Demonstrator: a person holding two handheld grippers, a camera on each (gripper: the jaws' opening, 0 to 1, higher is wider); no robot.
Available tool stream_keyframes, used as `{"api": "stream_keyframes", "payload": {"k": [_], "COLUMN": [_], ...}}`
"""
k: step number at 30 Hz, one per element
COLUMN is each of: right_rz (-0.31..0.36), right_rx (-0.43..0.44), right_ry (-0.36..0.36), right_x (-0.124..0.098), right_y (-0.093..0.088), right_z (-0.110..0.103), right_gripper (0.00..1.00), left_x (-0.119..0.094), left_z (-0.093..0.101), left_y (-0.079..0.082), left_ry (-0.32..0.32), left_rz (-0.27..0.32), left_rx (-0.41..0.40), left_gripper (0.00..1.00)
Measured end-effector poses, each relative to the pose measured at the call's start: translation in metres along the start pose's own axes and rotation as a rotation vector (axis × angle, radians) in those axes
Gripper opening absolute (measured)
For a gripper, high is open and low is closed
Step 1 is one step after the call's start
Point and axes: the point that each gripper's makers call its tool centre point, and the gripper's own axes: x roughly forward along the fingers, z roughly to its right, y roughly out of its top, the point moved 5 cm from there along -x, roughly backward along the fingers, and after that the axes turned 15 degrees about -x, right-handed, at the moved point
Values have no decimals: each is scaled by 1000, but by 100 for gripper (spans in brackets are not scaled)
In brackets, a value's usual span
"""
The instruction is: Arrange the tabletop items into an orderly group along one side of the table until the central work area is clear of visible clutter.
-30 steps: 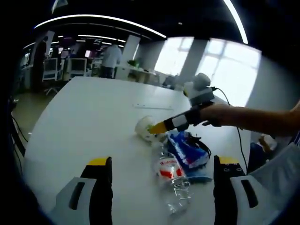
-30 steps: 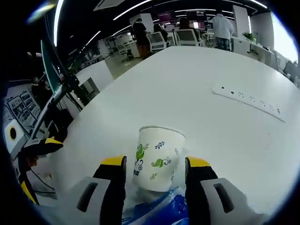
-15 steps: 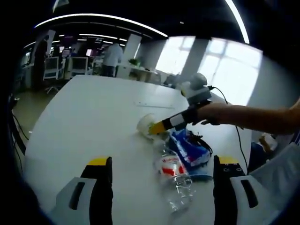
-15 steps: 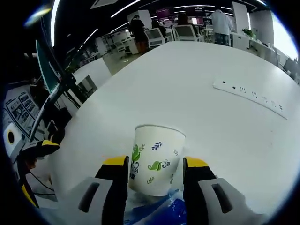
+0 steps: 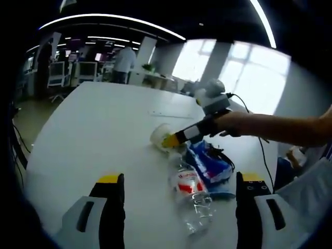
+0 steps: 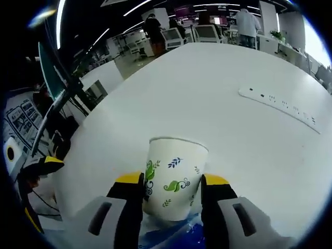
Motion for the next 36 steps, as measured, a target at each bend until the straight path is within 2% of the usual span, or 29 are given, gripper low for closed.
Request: {"api": "stream_keyframes", "payload": {"k": [11, 23, 25, 29, 36], "right_rz": [-3, 29, 43, 73, 115], "right_rx": [-3, -7, -2, -9, -26], "right_ry": [2, -9, -15, -13, -16], "right_x": [5, -6, -8, -13, -29], "right_y": [3, 0, 2, 6, 2], "right_z": [3, -6, -4, -2, -12], "right_gripper": [39, 38, 38, 38, 38], "left_x": [1, 4, 6, 11, 28], "left_z": [-1, -2, -2, -4, -4], "left_y": [-1, 5, 9, 17, 38], "left_ry": [4, 1, -12, -11, -37], "left_rz": [-3, 16, 33, 50, 90], "left_rx": [-4, -23, -60, -67, -107], "left_gripper": [85, 82, 81, 80, 77]}}
